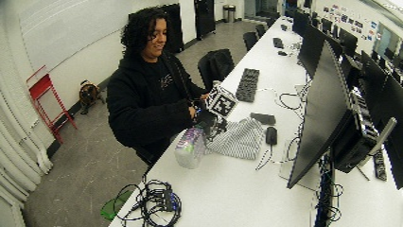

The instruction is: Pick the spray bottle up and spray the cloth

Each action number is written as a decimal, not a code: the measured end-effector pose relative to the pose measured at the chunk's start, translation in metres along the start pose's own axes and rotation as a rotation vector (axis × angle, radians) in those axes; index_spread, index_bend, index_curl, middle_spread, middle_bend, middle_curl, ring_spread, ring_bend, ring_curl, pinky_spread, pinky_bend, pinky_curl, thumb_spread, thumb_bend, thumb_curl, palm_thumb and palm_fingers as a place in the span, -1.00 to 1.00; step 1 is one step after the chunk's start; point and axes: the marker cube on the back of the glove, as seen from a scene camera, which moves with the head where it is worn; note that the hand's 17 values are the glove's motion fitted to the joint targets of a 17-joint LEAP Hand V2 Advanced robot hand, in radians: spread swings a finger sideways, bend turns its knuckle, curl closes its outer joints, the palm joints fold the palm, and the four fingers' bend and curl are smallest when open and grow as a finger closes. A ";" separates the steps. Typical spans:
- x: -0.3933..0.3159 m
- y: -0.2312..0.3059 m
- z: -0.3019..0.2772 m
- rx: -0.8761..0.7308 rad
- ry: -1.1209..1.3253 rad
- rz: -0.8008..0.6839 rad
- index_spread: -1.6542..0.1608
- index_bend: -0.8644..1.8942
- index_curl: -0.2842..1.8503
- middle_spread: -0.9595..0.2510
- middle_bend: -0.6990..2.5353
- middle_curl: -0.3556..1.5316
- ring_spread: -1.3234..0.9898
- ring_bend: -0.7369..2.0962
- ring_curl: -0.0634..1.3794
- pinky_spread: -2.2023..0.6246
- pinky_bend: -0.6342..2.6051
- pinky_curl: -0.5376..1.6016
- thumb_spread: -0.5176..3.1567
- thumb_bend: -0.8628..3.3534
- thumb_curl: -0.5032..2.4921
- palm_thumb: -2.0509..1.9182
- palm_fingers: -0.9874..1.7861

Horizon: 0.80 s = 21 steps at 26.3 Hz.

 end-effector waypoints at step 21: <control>-0.035 -0.025 0.025 -0.093 0.155 0.044 0.50 -0.23 -0.20 0.20 -0.25 -0.08 -0.05 0.03 -0.25 0.34 -0.34 -0.13 -0.55 -0.61 -0.15 0.53 0.68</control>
